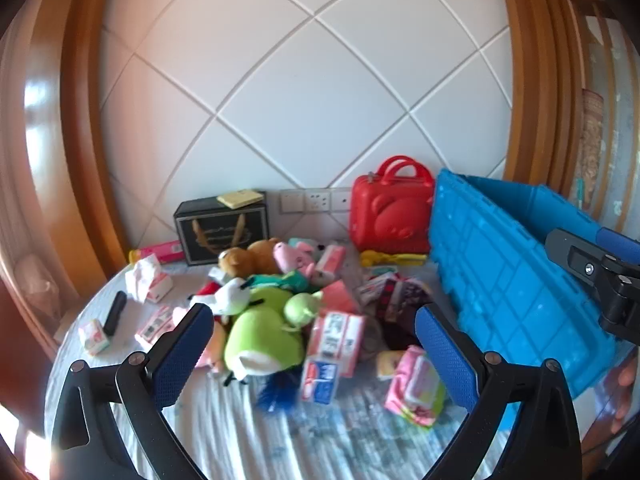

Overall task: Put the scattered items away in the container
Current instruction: 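Withdraw both tools from the crate back over the table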

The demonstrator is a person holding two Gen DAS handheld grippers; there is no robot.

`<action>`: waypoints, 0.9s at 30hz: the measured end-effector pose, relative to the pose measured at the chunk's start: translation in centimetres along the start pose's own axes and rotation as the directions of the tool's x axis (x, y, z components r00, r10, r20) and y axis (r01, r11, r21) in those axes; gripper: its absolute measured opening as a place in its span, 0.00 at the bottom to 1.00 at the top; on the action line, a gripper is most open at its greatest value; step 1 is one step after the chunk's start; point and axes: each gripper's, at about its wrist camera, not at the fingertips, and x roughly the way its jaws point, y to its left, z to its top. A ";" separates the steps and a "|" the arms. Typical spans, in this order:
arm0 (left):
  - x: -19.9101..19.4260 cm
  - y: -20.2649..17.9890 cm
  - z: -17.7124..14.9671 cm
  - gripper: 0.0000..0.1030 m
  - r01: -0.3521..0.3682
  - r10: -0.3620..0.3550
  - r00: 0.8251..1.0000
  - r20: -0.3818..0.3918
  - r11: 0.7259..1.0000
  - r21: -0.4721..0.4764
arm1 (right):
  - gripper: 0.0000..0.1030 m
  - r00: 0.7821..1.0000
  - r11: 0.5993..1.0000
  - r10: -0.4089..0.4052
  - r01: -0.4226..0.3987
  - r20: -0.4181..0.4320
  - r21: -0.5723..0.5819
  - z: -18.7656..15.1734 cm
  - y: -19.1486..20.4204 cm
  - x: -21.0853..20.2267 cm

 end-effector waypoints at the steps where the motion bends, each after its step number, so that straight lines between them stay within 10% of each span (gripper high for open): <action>1: 0.2 1.4 -0.6 0.99 -0.017 0.017 1.000 -0.012 1.000 -0.006 | 1.00 1.000 1.000 0.018 -0.018 -0.016 -0.009 -0.4 1.4 0.5; 27: 7.6 21.4 -13.9 0.99 -0.324 0.292 0.908 -0.300 0.944 -0.061 | 1.00 0.913 0.977 0.198 -0.213 -0.358 -0.005 -10.1 11.7 14.1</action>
